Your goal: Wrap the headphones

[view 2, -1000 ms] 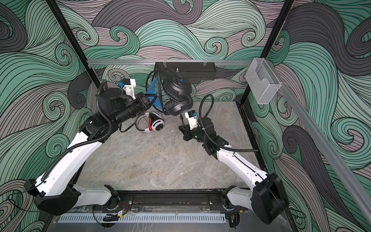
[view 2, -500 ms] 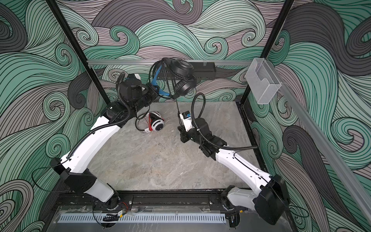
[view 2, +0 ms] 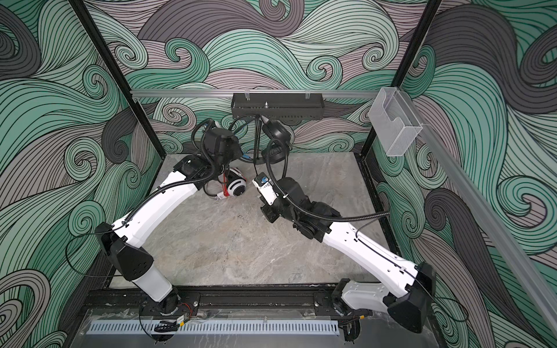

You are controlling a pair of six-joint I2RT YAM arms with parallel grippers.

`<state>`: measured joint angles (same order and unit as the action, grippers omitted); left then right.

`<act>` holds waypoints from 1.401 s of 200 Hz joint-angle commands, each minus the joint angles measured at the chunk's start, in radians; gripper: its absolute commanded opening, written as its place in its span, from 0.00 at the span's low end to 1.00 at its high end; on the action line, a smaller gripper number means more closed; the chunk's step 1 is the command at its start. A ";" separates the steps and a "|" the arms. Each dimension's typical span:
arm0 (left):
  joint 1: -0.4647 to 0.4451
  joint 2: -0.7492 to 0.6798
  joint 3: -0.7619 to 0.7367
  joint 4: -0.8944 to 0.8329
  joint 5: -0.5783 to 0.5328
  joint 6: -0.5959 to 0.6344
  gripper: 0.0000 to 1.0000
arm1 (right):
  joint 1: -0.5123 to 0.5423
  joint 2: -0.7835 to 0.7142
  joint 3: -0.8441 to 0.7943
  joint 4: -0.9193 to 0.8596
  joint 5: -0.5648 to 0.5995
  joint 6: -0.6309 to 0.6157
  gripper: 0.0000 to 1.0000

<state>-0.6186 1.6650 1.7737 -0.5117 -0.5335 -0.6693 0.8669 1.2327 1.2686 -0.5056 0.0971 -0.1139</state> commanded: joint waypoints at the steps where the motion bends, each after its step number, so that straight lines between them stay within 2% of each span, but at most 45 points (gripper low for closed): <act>1: -0.015 -0.038 -0.054 0.042 -0.099 0.158 0.00 | 0.024 0.026 0.124 -0.195 0.054 -0.093 0.00; 19: -0.029 -0.047 -0.092 0.012 -0.073 0.249 0.00 | 0.030 0.054 0.203 -0.275 0.076 -0.138 0.00; 41: -0.036 -0.050 -0.110 -0.066 0.066 0.354 0.00 | 0.040 0.104 0.299 -0.375 0.114 -0.225 0.00; 62: -0.046 -0.069 -0.136 -0.147 0.149 0.405 0.00 | 0.044 0.150 0.374 -0.444 0.193 -0.317 0.00; 105: -0.070 -0.153 -0.232 -0.251 0.229 0.456 0.00 | 0.054 0.165 0.405 -0.439 0.333 -0.446 0.00; 155: -0.103 -0.226 -0.275 -0.348 0.298 0.517 0.00 | 0.093 0.132 0.339 -0.314 0.530 -0.577 0.00; 192: -0.118 -0.278 -0.285 -0.395 0.314 0.556 0.00 | 0.093 0.121 0.303 -0.287 0.568 -0.629 0.00; 226: -0.119 -0.291 -0.273 -0.393 0.333 0.540 0.00 | 0.092 0.092 0.175 -0.224 0.595 -0.670 0.00; 255: -0.121 -0.287 -0.267 -0.386 0.371 0.536 0.00 | 0.083 0.069 0.092 -0.201 0.571 -0.640 0.00; 280: -0.120 -0.297 -0.271 -0.371 0.449 0.562 0.00 | 0.076 0.043 0.057 -0.206 0.516 -0.597 0.00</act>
<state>-0.7311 1.4143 1.4914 -0.8165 -0.2131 -0.1658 0.9817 1.3228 1.3521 -0.7109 0.5453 -0.7620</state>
